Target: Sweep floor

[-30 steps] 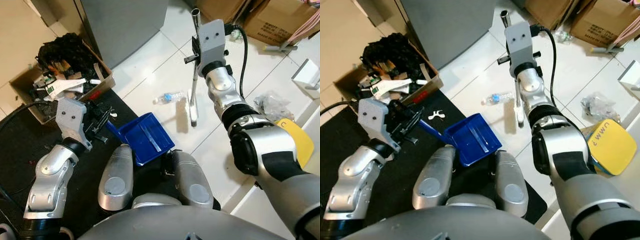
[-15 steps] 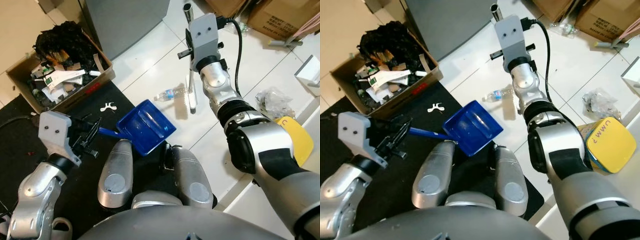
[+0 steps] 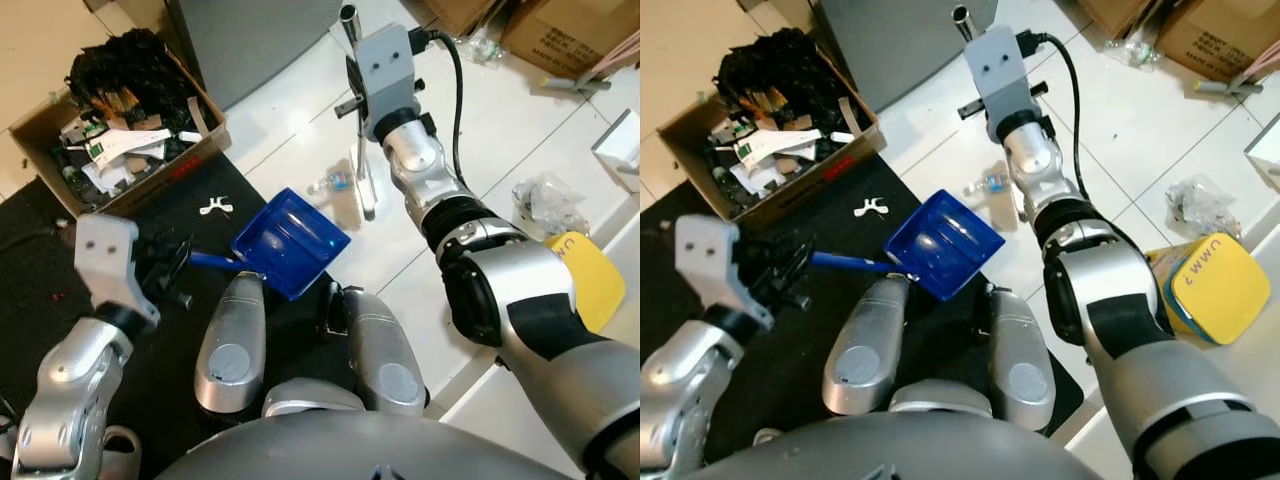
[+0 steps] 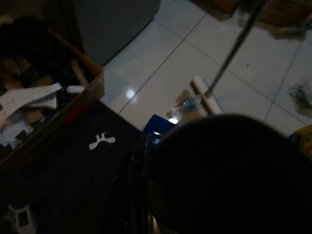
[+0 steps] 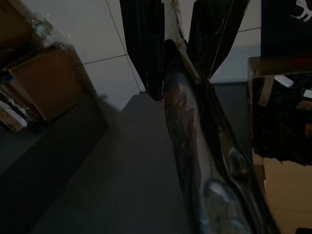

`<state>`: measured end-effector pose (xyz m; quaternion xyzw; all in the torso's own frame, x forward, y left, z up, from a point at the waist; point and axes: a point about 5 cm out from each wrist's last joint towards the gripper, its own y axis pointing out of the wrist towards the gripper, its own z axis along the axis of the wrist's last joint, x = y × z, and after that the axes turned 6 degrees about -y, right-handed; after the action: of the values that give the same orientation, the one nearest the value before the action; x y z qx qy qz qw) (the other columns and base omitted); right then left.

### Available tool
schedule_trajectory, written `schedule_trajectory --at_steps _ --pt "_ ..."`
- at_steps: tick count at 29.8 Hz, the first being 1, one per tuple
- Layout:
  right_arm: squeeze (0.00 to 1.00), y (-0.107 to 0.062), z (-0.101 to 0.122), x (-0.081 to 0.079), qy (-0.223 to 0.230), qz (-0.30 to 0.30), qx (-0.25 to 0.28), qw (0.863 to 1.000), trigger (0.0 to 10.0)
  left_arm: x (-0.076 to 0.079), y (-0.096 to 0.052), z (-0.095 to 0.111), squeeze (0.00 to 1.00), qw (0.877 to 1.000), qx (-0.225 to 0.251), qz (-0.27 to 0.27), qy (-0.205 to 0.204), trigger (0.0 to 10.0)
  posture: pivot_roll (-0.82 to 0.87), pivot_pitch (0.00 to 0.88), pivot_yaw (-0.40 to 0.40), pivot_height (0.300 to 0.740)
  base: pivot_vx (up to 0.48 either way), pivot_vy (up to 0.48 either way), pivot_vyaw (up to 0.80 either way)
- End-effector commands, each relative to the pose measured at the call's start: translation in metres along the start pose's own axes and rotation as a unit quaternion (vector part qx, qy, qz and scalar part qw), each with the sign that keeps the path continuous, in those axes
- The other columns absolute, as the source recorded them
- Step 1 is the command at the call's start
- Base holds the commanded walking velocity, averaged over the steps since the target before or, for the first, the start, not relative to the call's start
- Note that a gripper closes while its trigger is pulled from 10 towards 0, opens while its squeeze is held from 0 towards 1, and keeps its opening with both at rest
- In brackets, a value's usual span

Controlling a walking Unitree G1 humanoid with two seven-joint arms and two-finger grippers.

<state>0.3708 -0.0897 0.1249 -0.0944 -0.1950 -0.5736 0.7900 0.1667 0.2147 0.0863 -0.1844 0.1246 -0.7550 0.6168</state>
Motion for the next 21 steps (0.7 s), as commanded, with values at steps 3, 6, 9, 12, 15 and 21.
schedule_trajectory --at_steps 3,6,9,12,15,21 --pt "0.0 -0.001 -0.001 0.007 -0.008 -0.005 0.004 1.0 10.0 -0.022 -0.001 -0.01 0.0 0.997 -0.062 0.043 0.019 10.0 0.48 0.222 -0.082 0.74 0.0 0.0 0.0" --pt "0.0 -0.002 -0.003 0.009 -0.01 -0.006 0.002 1.0 10.0 -0.036 0.004 -0.001 0.0 0.995 -0.068 0.065 0.033 10.0 0.47 0.212 -0.073 0.74 0.0 0.0 0.0" --pt "0.0 -0.003 -0.004 0.01 -0.014 -0.005 0.002 1.0 10.0 -0.047 0.008 0.006 0.0 0.993 -0.073 0.085 0.042 10.0 0.47 0.21 -0.07 0.74 0.0 0.0 0.0" --pt "0.0 -0.004 -0.005 0.012 -0.021 -0.003 0.003 1.0 10.0 -0.063 0.015 0.016 0.0 0.989 -0.084 0.105 0.064 10.0 0.46 0.201 -0.066 0.74 0.0 0.0 0.0" --pt "0.0 -0.004 -0.005 0.014 -0.023 -0.002 0.003 1.0 10.0 -0.076 0.023 0.023 0.0 0.985 -0.099 0.119 0.08 10.0 0.45 0.196 -0.064 0.74 0.0 0.0 0.0" --pt "0.0 -0.004 -0.005 0.018 -0.025 -0.006 0.002 1.0 10.0 -0.084 0.035 0.035 0.0 0.98 -0.097 0.133 0.11 10.0 0.44 0.187 -0.06 0.74 0.0 0.0 0.0"
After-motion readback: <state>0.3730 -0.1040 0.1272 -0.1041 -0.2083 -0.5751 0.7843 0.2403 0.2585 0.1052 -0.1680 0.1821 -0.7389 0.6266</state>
